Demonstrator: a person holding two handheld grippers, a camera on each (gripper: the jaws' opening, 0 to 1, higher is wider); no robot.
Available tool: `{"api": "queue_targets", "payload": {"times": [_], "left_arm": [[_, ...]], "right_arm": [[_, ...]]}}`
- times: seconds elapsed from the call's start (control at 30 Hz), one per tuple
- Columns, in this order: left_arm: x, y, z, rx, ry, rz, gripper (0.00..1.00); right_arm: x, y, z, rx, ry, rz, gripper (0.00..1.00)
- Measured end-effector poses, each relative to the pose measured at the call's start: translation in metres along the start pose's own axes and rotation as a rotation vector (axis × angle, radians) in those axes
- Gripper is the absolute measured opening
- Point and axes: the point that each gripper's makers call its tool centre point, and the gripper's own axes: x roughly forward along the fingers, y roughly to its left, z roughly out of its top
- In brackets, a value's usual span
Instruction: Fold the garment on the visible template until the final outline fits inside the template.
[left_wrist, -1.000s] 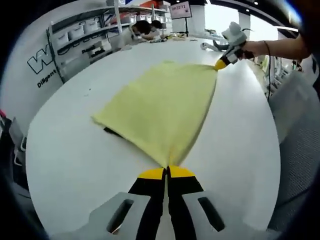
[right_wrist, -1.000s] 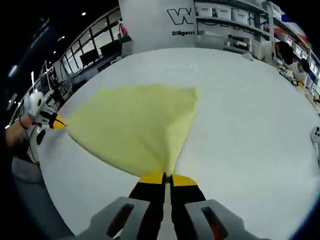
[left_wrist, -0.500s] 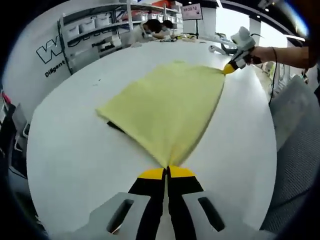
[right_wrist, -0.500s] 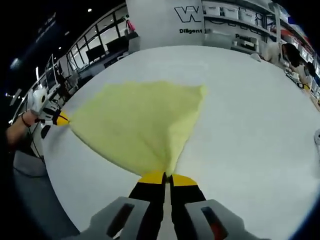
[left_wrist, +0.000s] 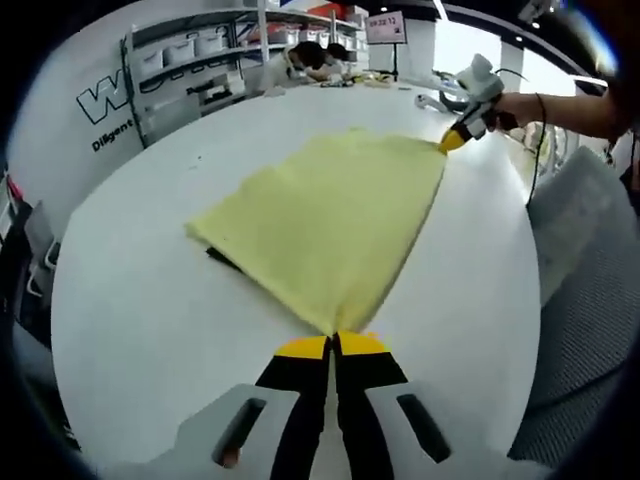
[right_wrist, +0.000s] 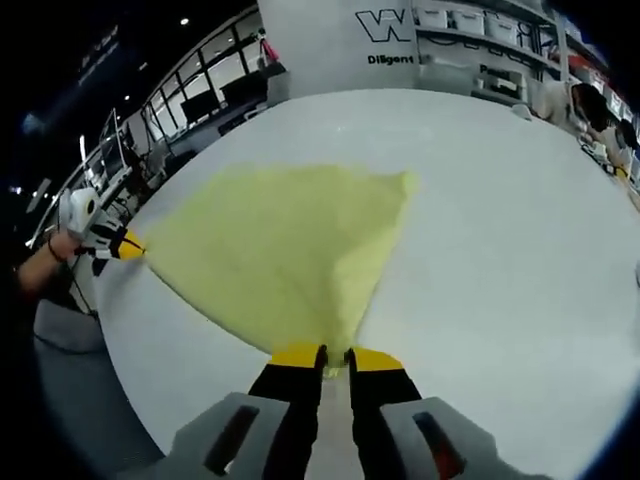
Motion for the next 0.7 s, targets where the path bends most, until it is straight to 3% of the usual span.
{"api": "queue_targets", "payload": {"times": [0.07, 0.1, 0.33, 0.47, 0.57, 0.7], "left_arm": [[-0.003, 0.005, 0.005, 0.024, -0.024, 0.035, 0.07], [-0.01, 0.01, 0.01, -0.006, -0.047, 0.085, 0.12], [-0.035, 0.022, 0.03, -0.17, -0.174, 0.186, 0.24], [-0.047, 0.028, 0.037, -0.233, -0.237, 0.241, 0.27], [-0.055, 0.028, 0.044, -0.287, -0.295, 0.263, 0.33], [-0.062, 0.024, 0.045, -0.306, -0.325, 0.284, 0.44]], "right_arm": [[-0.006, 0.0, 0.008, 0.019, -0.041, -0.016, 0.15], [-0.012, 0.0, 0.014, 0.055, -0.075, -0.031, 0.16], [-0.032, -0.002, 0.028, 0.107, -0.197, -0.134, 0.23], [-0.036, 0.008, 0.03, 0.121, -0.218, -0.13, 0.33], [-0.042, 0.01, 0.034, 0.094, -0.249, -0.161, 0.35], [-0.053, 0.014, 0.034, 0.096, -0.264, -0.197, 0.38]]}}
